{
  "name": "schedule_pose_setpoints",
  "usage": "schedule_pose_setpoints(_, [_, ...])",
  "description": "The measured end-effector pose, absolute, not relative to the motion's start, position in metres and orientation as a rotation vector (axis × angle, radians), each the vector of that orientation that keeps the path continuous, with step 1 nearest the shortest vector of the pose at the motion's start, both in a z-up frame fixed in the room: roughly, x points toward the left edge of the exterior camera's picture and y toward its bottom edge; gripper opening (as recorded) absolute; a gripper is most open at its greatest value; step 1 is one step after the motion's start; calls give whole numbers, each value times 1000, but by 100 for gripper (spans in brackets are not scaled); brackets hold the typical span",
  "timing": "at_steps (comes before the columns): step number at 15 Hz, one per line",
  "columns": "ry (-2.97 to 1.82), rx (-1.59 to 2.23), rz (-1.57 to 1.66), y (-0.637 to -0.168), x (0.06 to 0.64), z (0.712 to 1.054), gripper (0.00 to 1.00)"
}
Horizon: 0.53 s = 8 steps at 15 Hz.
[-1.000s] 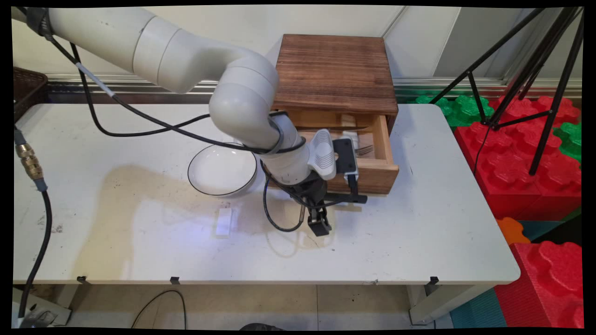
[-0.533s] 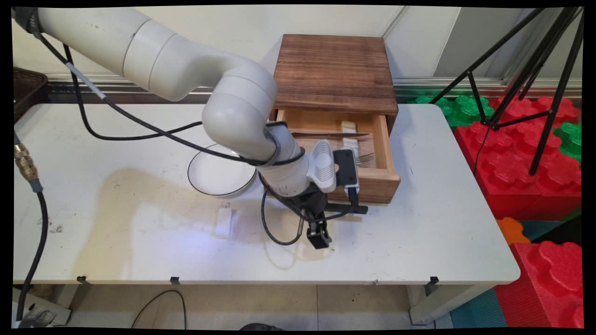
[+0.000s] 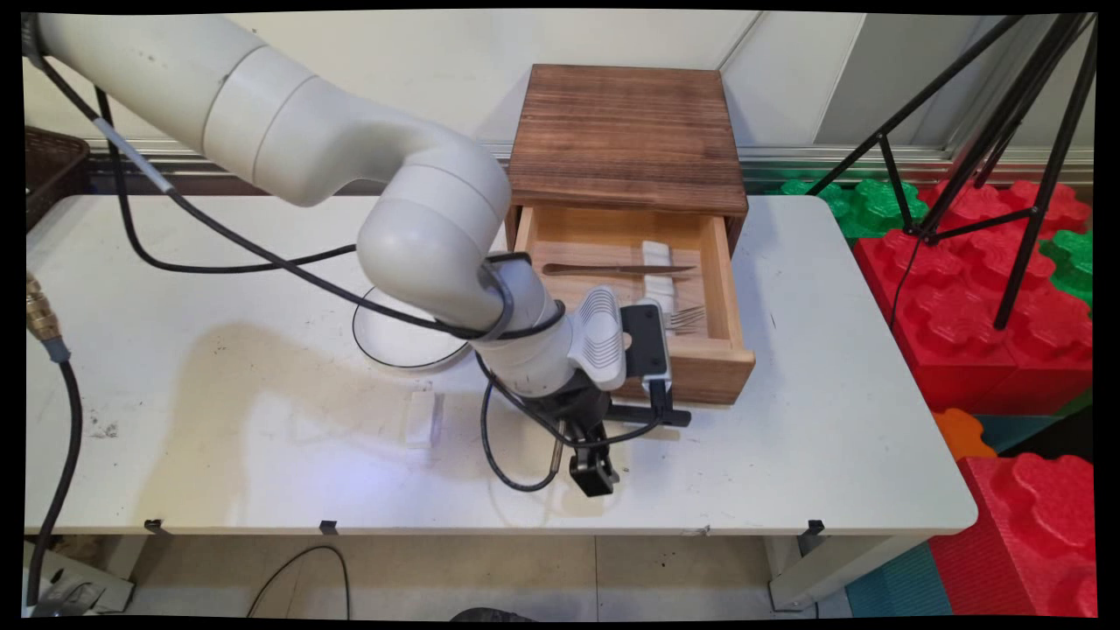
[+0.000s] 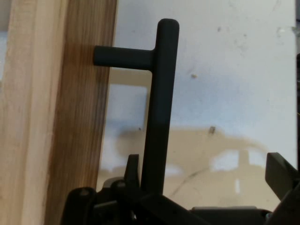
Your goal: Open the drawer
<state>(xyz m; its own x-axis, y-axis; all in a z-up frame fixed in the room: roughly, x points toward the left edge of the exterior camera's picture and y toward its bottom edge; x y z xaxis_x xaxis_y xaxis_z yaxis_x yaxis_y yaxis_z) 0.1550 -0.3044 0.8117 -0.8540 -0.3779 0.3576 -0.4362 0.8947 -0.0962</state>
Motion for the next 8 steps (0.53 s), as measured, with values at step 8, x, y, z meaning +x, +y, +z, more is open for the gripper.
schedule_pose_setpoints(8, [-2720, 618, 226, -280, 153, 813, 100])
